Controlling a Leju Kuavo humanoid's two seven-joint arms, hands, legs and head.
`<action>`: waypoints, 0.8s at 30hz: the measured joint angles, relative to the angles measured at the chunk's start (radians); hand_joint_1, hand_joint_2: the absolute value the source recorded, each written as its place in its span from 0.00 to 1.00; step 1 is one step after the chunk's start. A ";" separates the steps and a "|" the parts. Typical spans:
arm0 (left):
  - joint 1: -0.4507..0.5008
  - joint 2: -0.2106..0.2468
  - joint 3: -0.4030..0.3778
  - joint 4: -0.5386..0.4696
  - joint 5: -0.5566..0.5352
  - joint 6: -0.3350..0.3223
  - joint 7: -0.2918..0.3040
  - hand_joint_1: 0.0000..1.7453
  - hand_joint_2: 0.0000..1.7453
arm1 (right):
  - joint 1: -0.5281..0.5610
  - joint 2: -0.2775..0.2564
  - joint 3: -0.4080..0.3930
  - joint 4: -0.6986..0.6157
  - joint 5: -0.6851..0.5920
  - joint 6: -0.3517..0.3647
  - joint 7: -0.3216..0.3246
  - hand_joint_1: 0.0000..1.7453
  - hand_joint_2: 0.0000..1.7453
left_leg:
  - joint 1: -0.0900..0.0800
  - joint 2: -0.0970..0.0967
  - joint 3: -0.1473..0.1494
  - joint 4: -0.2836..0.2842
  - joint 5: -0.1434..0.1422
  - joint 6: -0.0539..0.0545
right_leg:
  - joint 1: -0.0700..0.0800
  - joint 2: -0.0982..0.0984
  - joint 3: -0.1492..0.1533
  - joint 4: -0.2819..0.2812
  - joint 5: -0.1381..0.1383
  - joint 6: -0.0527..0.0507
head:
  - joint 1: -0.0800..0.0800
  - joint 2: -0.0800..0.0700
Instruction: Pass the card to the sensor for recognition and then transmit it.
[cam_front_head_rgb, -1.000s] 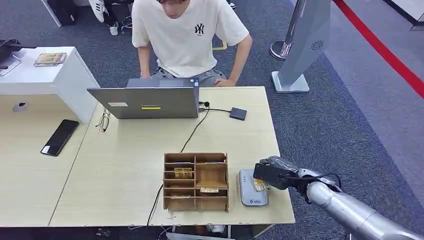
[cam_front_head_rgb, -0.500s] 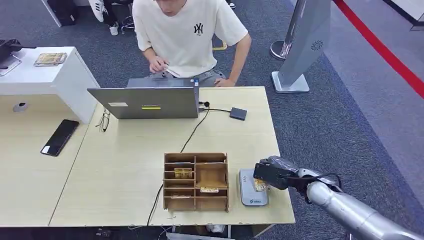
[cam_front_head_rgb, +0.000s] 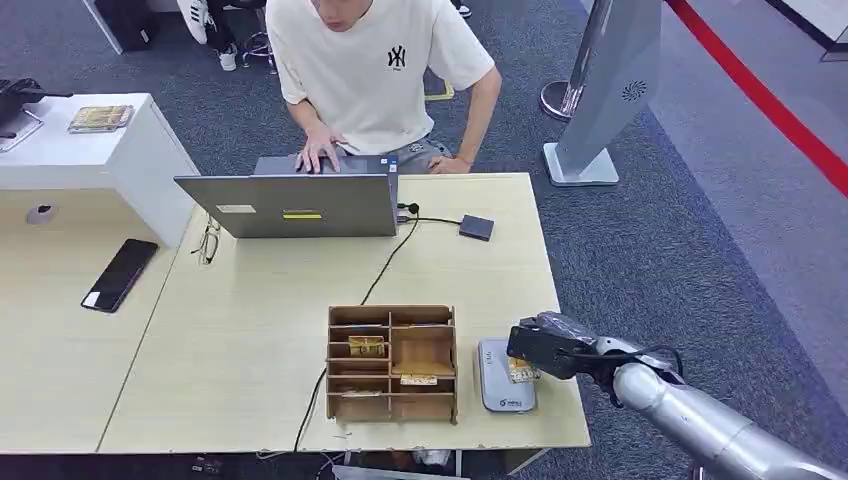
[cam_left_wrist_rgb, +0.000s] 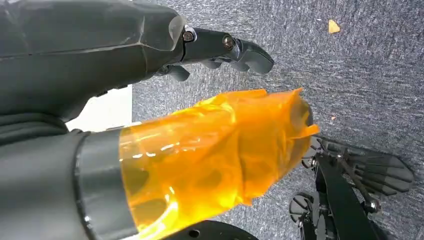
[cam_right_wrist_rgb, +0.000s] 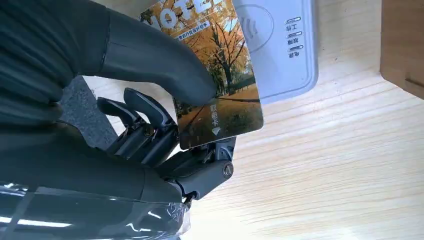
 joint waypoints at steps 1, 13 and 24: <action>0.000 0.000 0.000 0.000 0.000 0.000 0.000 0.00 0.00 | 0.000 0.000 0.000 0.000 0.000 0.000 0.000 1.00 1.00 | 0.000 0.000 0.000 0.000 0.000 0.000 | 0.000 0.000 0.000 0.000 0.000 0.000 | 0.000 0.000; 0.000 0.000 0.000 0.000 0.000 0.000 0.000 0.00 0.00 | 0.000 0.000 0.000 0.001 0.000 0.000 0.000 1.00 1.00 | 0.000 0.000 0.000 0.000 0.000 0.000 | 0.000 0.000 0.000 0.000 0.000 0.000 | 0.000 0.000; 0.000 0.000 0.000 0.000 0.000 0.000 0.000 0.00 0.00 | -0.001 0.000 0.000 0.004 0.000 0.000 -0.001 1.00 1.00 | 0.000 0.000 0.000 0.000 0.000 0.000 | 0.000 0.000 0.000 0.000 0.000 0.000 | 0.000 0.000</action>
